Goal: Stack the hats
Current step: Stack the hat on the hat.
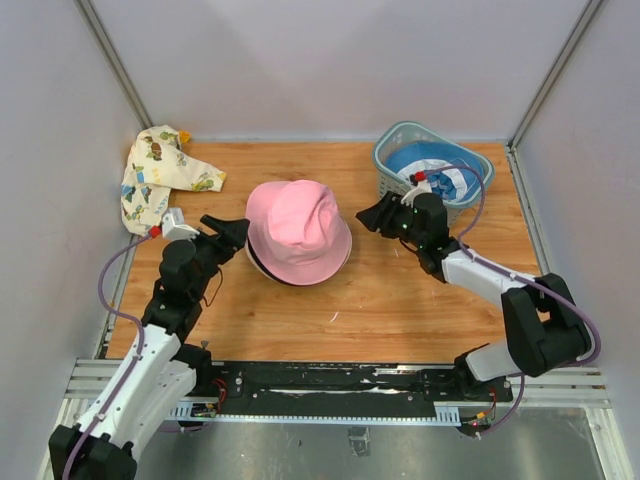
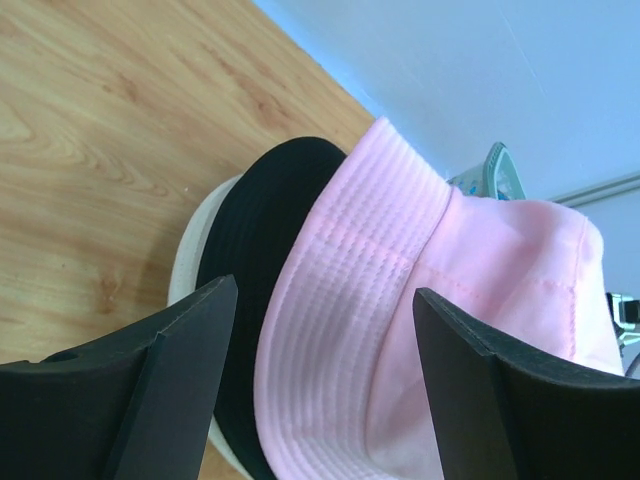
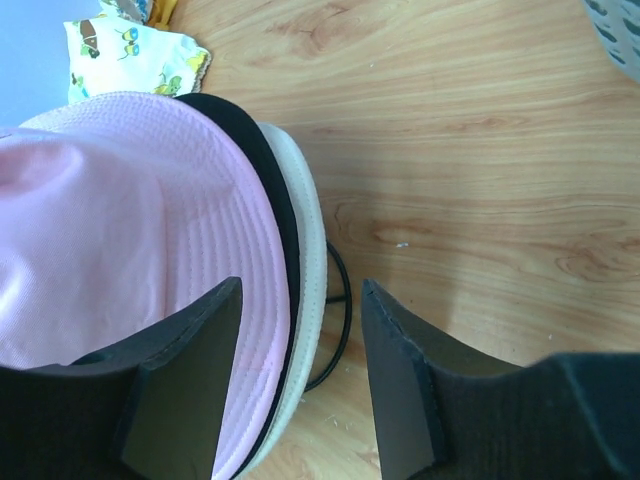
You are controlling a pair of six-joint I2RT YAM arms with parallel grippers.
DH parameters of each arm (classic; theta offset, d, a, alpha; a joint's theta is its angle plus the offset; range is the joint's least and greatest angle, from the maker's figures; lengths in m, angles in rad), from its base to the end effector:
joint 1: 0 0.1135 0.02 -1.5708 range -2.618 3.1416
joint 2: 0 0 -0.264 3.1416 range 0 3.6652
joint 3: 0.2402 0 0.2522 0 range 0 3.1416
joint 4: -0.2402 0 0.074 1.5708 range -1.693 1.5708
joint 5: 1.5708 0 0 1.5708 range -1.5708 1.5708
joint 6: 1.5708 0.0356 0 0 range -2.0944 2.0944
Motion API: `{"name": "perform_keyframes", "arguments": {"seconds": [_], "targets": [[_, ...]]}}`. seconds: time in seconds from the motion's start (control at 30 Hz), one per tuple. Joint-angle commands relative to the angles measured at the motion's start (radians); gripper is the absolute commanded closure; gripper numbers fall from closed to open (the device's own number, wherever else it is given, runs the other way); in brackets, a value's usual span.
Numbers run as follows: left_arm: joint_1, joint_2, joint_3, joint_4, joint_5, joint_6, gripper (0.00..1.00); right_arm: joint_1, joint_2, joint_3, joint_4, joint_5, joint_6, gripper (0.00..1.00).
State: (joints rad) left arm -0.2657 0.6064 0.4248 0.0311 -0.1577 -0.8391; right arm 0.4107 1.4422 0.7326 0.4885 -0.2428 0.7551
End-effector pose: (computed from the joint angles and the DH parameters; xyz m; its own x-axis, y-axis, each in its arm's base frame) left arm 0.1585 -0.0373 0.2624 -0.1781 -0.7130 -0.6781 -0.0345 0.6932 -0.7199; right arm 0.2872 0.1344 0.2374 -0.5594 0.4820 -0.6743 -0.3010 0.6399 0.7071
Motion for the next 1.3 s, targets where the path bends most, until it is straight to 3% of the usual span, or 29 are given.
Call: {"name": "perform_keyframes", "arguments": {"seconds": [0.0,0.3,0.5,0.93,1.27], "targets": [[0.021,0.069,0.058,0.105,0.048,0.05,0.24,-0.013,-0.057,-0.043,0.086,-0.052,0.006,0.48],[0.194,0.234,0.062,0.276,0.319,0.026,0.24,-0.012,-0.158,-0.137,0.122,-0.092,0.014,0.48],[0.272,0.3,-0.019,0.534,0.496,-0.08,0.24,-0.012,-0.169,-0.185,0.177,-0.127,0.045,0.48],[0.28,0.43,0.005,0.656,0.641,-0.09,0.23,-0.012,-0.142,-0.205,0.249,-0.177,0.09,0.48],[0.287,0.515,0.002,0.75,0.673,-0.096,0.23,-0.012,-0.13,-0.215,0.266,-0.191,0.098,0.48]]}}
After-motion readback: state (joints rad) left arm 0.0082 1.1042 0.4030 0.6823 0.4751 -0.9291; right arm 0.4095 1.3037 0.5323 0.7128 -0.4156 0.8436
